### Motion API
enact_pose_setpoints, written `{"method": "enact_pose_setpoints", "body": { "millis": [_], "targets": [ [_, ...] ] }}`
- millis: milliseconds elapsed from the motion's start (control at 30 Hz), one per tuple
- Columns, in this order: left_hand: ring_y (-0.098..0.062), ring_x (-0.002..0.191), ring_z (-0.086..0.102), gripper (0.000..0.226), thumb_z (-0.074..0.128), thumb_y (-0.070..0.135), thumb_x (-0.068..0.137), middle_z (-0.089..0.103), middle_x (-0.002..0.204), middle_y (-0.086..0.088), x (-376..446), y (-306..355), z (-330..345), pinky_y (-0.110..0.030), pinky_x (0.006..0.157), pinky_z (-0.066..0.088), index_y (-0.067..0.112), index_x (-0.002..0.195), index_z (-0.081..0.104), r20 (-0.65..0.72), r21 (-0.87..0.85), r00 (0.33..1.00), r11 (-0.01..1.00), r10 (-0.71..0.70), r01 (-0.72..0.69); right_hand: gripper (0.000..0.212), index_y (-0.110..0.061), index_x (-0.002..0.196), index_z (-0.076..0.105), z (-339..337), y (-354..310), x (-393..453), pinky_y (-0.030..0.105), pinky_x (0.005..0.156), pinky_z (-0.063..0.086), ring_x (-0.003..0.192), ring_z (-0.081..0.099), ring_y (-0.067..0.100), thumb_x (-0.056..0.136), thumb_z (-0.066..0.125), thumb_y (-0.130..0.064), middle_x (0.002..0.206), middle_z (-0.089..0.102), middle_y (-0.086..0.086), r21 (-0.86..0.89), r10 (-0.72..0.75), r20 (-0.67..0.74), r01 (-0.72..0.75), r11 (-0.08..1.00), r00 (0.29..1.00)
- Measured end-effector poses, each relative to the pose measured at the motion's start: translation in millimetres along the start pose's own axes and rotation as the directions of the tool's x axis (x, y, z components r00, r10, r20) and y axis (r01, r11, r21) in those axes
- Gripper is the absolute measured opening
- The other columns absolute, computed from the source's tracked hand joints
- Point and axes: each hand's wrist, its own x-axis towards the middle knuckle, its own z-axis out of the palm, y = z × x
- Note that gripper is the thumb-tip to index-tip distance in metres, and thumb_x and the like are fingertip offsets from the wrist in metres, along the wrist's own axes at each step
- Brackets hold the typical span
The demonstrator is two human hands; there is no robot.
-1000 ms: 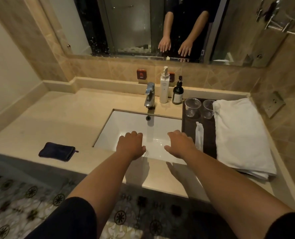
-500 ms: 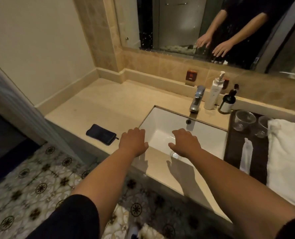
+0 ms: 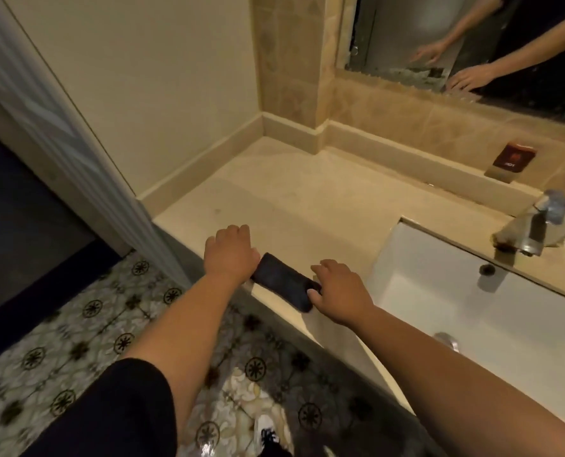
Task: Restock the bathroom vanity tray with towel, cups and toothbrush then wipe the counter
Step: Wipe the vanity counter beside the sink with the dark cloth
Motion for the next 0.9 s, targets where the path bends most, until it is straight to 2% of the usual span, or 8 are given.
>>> {"method": "enact_pose_setpoints", "body": {
  "millis": [167,400,500,600,667,733,800,900],
  "targets": [
    [-0.028,0.12,0.048,0.049,0.04,0.033,0.097,0.05,0.135,-0.011,65.3,-58.9,35.1,-0.042,0.1,0.037,0.012,0.141,0.039,0.005,-0.003,0.997,0.997,-0.076,0.076,0.062,-0.014,0.138,0.046,37.8,-41.0,47.2,0.047,0.102,0.038,0.128,0.041,0.037,0.089,0.048,-0.052,0.148,0.04,0.016,-0.097,-0.171,0.021,0.172,0.98,0.985],
    [-0.03,0.147,0.015,0.06,0.029,0.041,0.102,0.018,0.162,-0.012,145.6,-102.7,88.1,-0.049,0.118,0.01,0.012,0.154,0.02,0.076,-0.058,0.993,0.994,-0.09,0.095,0.084,-0.007,0.15,0.028,73.3,-52.4,71.8,0.061,0.112,0.023,0.144,0.021,0.038,0.093,0.029,-0.069,0.158,0.023,0.017,-0.229,-0.277,0.114,0.297,0.927,0.954],
    [-0.028,0.15,0.002,0.062,0.02,0.044,0.103,0.005,0.165,-0.009,172.9,-113.7,106.3,-0.052,0.119,0.002,0.012,0.156,0.011,0.139,-0.052,0.985,0.992,-0.105,0.113,0.074,-0.003,0.145,0.037,78.9,-50.7,61.9,0.058,0.106,0.035,0.14,0.03,0.038,0.09,0.056,-0.049,0.152,0.034,0.021,-0.198,-0.327,0.107,0.343,0.918,0.939],
    [-0.028,0.15,-0.005,0.065,0.013,0.047,0.102,-0.003,0.165,-0.008,190.0,-120.3,119.1,-0.054,0.118,-0.002,0.014,0.156,0.004,0.169,-0.036,0.979,0.992,-0.11,0.117,0.056,-0.004,0.141,0.046,81.5,-55.0,40.1,0.05,0.105,0.04,0.136,0.039,0.034,0.086,0.057,-0.014,0.147,0.044,0.017,-0.16,-0.442,0.073,0.447,0.88,0.894],
    [-0.027,0.15,-0.009,0.066,0.01,0.049,0.101,-0.006,0.165,-0.006,193.5,-124.3,124.4,-0.054,0.118,-0.003,0.015,0.156,0.001,0.19,-0.065,0.976,0.991,-0.105,0.12,0.042,-0.007,0.132,0.057,76.7,-58.0,30.5,0.048,0.098,0.049,0.124,0.054,0.032,0.091,0.051,-0.011,0.138,0.055,0.013,0.018,-0.51,0.063,0.51,0.86,0.858],
    [-0.026,0.15,-0.009,0.068,0.009,0.05,0.1,-0.006,0.165,-0.006,193.5,-126.0,128.2,-0.054,0.118,-0.004,0.015,0.156,0.001,0.181,-0.091,0.979,0.99,-0.092,0.11,0.043,-0.012,0.135,0.054,62.0,-56.0,28.1,0.042,0.096,0.049,0.119,0.056,0.023,0.093,0.048,-0.005,0.138,0.055,0.003,0.446,-0.419,0.115,0.33,0.832,0.901],
    [-0.026,0.15,-0.008,0.068,0.01,0.05,0.1,-0.004,0.165,-0.006,191.8,-125.2,129.1,-0.054,0.118,-0.003,0.014,0.157,0.002,0.178,-0.093,0.98,0.99,-0.086,0.103,0.051,-0.03,0.139,0.05,40.2,-45.5,30.4,0.032,0.107,0.04,0.127,0.05,0.006,0.096,0.05,-0.003,0.14,0.053,-0.014,0.771,-0.18,0.268,-0.098,0.629,0.946],
    [-0.026,0.15,-0.007,0.068,0.011,0.049,0.1,-0.002,0.165,-0.007,191.0,-123.2,127.5,-0.054,0.118,-0.001,0.013,0.157,0.004,0.17,-0.082,0.981,0.99,-0.097,0.112,0.043,-0.025,0.128,0.063,-4.2,-8.0,70.6,0.035,0.092,0.052,0.11,0.065,0.022,0.089,0.06,-0.008,0.122,0.068,0.003,0.903,0.046,0.43,-0.43,0.001,0.902]
  ]
}}
